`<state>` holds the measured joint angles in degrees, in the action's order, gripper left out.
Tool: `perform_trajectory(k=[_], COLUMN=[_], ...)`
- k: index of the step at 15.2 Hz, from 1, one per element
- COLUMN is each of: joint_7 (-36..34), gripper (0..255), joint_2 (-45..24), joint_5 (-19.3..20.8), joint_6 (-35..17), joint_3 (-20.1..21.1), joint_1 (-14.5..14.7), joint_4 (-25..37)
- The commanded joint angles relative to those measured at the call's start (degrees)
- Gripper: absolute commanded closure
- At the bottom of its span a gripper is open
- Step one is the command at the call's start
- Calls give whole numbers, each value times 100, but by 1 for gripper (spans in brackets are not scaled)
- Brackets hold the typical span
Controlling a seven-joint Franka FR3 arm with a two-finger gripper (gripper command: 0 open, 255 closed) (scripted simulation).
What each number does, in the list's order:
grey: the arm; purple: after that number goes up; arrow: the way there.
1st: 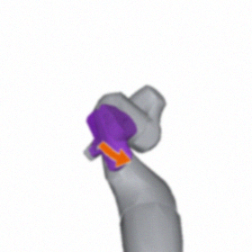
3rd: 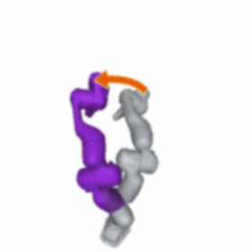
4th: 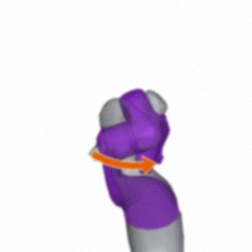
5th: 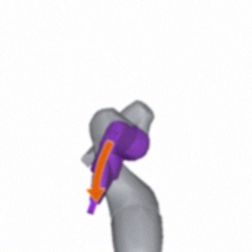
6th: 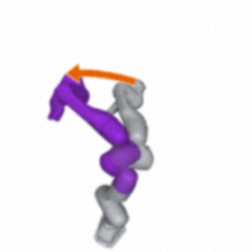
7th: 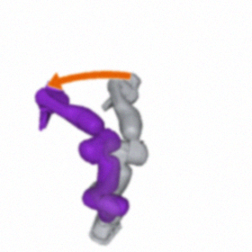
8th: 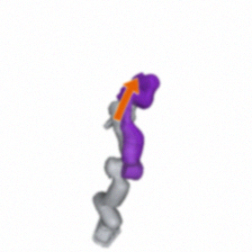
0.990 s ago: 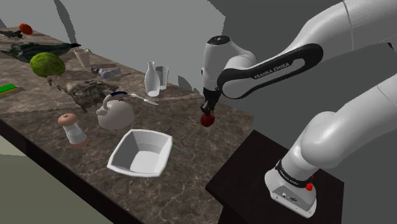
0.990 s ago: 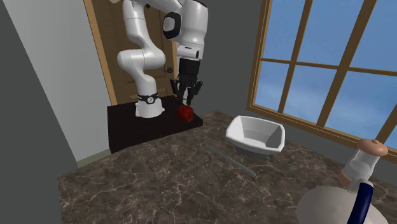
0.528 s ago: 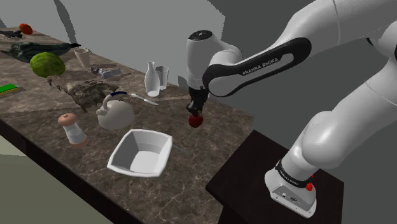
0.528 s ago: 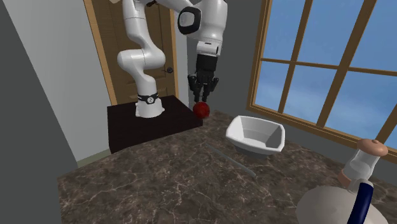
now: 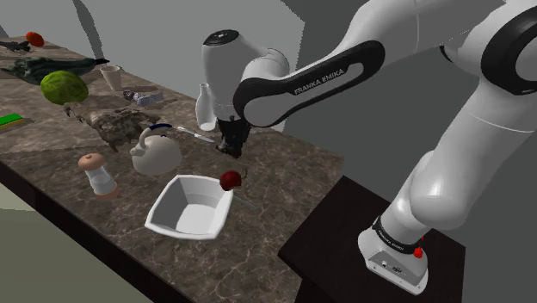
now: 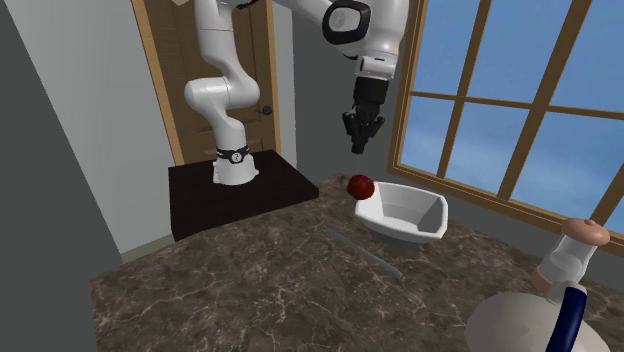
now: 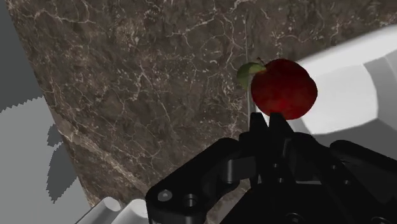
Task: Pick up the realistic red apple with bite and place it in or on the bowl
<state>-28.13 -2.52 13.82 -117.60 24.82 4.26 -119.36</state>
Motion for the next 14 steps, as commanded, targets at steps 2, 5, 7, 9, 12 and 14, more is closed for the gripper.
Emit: perform_trajectory(k=[2, 5, 7, 9, 12, 14], joint_7=[-343, 307, 1371, 2505, 4077, 3944], gripper=[255, 0, 0, 0, 0, 0], joint_2=[-574, -274, -109, -52, -153, -320], joint_5=[226, 144, 102, 22, -168, 18], joint_6=[307, -279, -1225, -2158, -3278, -3403], joint_3=[113, 86, 110, 111, 116, 87], joint_1=[182, 52, -52, -152, -302, -301], joint_4=[745, 125, -562, -1159, -1761, -1746])
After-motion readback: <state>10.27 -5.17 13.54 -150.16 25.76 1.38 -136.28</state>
